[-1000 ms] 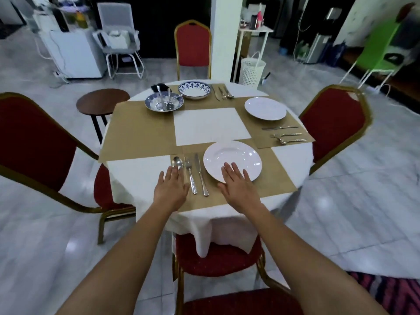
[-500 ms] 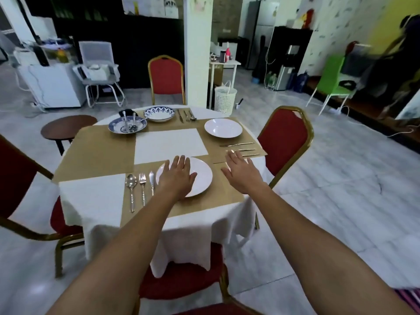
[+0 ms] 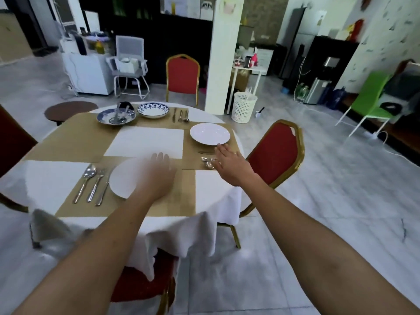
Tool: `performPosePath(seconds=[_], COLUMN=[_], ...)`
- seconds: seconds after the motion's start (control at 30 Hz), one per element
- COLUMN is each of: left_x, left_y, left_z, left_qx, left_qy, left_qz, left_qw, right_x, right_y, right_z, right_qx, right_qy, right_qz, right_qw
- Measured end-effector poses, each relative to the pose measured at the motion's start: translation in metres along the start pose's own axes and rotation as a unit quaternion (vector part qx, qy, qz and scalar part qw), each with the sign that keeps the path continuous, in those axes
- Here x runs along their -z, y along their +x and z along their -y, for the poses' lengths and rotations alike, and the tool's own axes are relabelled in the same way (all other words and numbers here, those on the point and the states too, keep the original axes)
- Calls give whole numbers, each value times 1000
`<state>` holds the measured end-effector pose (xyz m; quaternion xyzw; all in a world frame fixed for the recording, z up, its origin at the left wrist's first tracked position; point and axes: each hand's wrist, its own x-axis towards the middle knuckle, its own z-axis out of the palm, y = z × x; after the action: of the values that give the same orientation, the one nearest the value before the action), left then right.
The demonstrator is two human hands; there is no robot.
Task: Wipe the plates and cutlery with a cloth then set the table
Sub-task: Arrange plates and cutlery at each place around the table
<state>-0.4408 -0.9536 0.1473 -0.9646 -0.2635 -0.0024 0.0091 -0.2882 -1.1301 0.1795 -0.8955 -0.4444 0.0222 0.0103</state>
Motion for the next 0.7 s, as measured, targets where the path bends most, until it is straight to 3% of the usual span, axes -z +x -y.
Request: performPosePath(seconds=[0.57,0.7], left_x=[-18,-17], left_y=[213,265], left_z=[-179,-223], left_qx=[128,173], left_qy=[-9,3], left_qz=[31,13], left_qw=[991,985], right_x=[19,31], right_y=[187,237], right_z=[-225,-281], right_qx=[180,227], right_qy=[-24,-19], right_qz=[49,24], right_qw=[982,973])
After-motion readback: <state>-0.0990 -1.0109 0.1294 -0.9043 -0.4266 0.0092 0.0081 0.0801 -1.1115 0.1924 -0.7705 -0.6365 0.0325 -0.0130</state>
